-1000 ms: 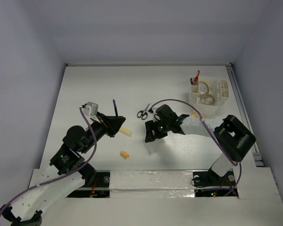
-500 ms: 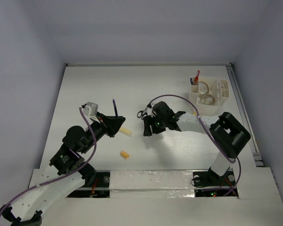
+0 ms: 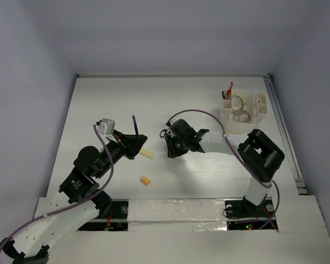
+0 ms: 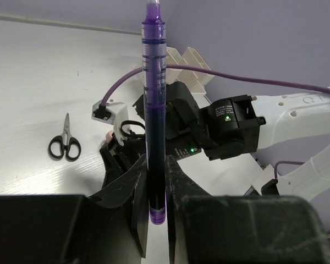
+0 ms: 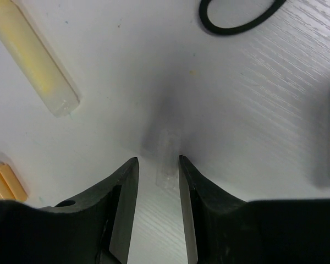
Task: Sort the stationery into containers
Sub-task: Pick up the pen cap from the center of the board.
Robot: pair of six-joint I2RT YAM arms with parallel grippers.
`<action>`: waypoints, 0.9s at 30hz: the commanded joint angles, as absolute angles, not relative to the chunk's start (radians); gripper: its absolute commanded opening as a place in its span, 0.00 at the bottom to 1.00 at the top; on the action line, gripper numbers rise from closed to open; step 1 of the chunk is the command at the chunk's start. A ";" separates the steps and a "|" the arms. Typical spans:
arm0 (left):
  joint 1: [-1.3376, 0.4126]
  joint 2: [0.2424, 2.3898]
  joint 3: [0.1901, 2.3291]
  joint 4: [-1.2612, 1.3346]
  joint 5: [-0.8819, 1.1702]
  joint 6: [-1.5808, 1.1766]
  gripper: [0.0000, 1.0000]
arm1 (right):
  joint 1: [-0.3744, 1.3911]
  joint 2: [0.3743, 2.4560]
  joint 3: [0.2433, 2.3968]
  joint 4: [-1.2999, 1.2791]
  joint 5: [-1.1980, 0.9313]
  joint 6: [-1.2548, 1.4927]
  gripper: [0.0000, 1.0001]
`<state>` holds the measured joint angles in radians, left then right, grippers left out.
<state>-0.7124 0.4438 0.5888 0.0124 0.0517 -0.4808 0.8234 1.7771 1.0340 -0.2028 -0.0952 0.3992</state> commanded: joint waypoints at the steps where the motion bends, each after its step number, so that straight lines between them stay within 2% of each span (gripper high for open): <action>1: -0.716 0.445 0.580 0.074 0.068 -0.485 0.00 | 0.864 1.824 1.084 -0.278 -0.006 0.377 0.42; 10: -0.716 0.428 0.581 0.063 0.052 -0.486 0.00 | 0.916 1.890 1.154 -0.383 0.198 0.357 0.43; 16: -0.716 0.417 0.603 0.041 0.026 -0.479 0.00 | 0.936 1.930 1.186 -0.434 0.267 0.328 0.39; 19: -0.716 0.417 0.606 0.037 0.022 -0.477 0.00 | 0.946 1.950 1.192 -0.454 0.307 0.327 0.30; 24: -0.716 0.417 0.606 0.031 0.018 -0.479 0.00 | 0.956 1.977 1.193 -0.480 0.365 0.331 0.23; 25: -0.716 0.422 0.606 0.031 0.017 -0.479 0.00 | 0.956 1.982 1.193 -0.482 0.368 0.331 0.15; 27: -0.716 0.428 0.603 0.031 0.012 -0.480 0.00 | 0.956 1.990 1.193 -0.485 0.380 0.327 0.06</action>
